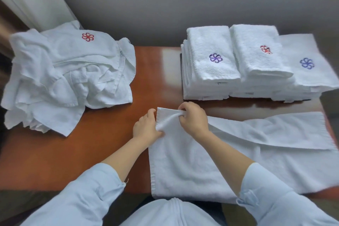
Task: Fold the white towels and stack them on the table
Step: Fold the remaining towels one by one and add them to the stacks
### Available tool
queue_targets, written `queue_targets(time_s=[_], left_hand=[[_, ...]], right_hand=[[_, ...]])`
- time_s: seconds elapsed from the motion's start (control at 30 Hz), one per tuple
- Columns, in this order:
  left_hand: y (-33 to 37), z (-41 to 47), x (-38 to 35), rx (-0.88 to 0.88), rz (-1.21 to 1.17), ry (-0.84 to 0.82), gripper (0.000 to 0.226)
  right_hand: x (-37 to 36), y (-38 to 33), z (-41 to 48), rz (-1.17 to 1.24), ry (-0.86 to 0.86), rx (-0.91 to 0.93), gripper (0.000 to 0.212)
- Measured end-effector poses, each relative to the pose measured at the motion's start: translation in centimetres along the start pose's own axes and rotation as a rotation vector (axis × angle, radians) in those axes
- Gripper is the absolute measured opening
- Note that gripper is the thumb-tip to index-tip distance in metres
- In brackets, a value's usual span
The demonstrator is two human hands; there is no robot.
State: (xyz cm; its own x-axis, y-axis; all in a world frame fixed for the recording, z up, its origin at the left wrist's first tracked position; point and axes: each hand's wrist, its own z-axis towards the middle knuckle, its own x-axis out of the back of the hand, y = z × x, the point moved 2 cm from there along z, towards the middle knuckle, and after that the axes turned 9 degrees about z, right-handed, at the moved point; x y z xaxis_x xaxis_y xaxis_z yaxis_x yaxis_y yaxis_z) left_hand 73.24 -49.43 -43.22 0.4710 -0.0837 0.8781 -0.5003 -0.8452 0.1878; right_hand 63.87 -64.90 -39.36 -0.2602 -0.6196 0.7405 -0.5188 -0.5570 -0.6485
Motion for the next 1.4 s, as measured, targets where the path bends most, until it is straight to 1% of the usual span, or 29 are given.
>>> queue_targets(time_s=[0.07, 0.13, 0.2, 0.23, 0.3, 0.33, 0.37, 0.53, 0.6, 0.67, 0.73, 0.77, 0.87, 0.9, 0.93, 1.03, 1.1, 1.2, 1.4], left_hand=[[-0.3, 0.3, 0.3, 0.019, -0.074, -0.009, 0.080], [-0.7, 0.5, 0.7, 0.032, -0.141, -0.013, 0.078], [-0.9, 0.8, 1.1, 0.020, -0.253, -0.081, 0.077], [-0.9, 0.9, 1.4, 0.003, -0.319, -0.123, 0.071], [-0.9, 1.2, 2.0, -0.036, -0.395, -0.137, 0.043], [-0.9, 1.3, 2.5, -0.040, -0.420, -0.109, 0.032], [-0.9, 1.4, 3.1, -0.032, -0.445, -0.068, 0.026], [-1.3, 2.0, 5.9, 0.065, -0.546, 0.139, 0.014], [-1.6, 2.1, 6.3, 0.105, -0.654, 0.179, 0.012], [-2.1, 2.1, 6.3, 0.164, -0.768, 0.188, 0.011], [-2.9, 2.0, 5.9, 0.232, -0.849, 0.190, 0.016], [-3.3, 1.8, 5.6, 0.255, -0.866, 0.192, 0.017], [-4.0, 1.3, 4.6, 0.272, -0.794, 0.188, 0.016], [-3.9, 1.1, 4.3, 0.261, -0.753, 0.184, 0.017], [-3.8, 0.9, 4.1, 0.243, -0.712, 0.180, 0.020], [-2.7, 0.4, 3.4, 0.179, -0.581, 0.148, 0.036], [-1.9, -0.3, 2.7, 0.138, -0.458, 0.116, 0.042], [-0.1, -1.0, 1.8, 0.003, -0.288, 0.112, 0.043], [4.5, -2.3, -0.3, -0.316, -0.120, 0.070, 0.041]], right_hand=[[0.5, -0.5, 0.0, 0.021, 0.040, 0.021, 0.021], [1.1, -0.9, 0.2, 0.054, 0.072, 0.036, 0.020], [1.8, -1.3, 0.5, 0.092, 0.089, 0.054, 0.020], [2.1, -1.6, 0.6, 0.107, 0.094, 0.068, 0.022], [2.8, -2.1, 0.8, 0.115, 0.110, 0.101, 0.026], [3.2, -2.3, 1.0, 0.112, 0.124, 0.115, 0.028], [3.6, -2.5, 1.2, 0.106, 0.139, 0.123, 0.029], [5.2, -3.3, 1.9, 0.070, 0.163, 0.172, 0.023], [5.1, -3.5, 1.6, 0.056, 0.134, 0.206, 0.019], [4.5, -3.7, 0.9, 0.048, 0.068, 0.229, 0.016], [3.3, -3.4, 0.1, 0.033, -0.029, 0.227, 0.017], [2.6, -3.2, -0.3, 0.027, -0.107, 0.214, 0.019], [0.3, -2.3, -1.8, 0.004, -0.404, 0.169, 0.029], [-0.3, -1.9, -2.1, -0.017, -0.448, 0.166, 0.029], [-0.6, -1.6, -2.3, -0.029, -0.453, 0.160, 0.029], [-0.7, -0.5, -2.5, -0.030, -0.376, 0.111, 0.027], [-0.4, 0.4, -2.7, -0.045, -0.330, 0.082, 0.027], [0.2, 1.8, -3.5, -0.046, -0.274, 0.047, 0.027], [2.6, 5.2, -5.9, -0.057, -0.078, -0.028, 0.025]])
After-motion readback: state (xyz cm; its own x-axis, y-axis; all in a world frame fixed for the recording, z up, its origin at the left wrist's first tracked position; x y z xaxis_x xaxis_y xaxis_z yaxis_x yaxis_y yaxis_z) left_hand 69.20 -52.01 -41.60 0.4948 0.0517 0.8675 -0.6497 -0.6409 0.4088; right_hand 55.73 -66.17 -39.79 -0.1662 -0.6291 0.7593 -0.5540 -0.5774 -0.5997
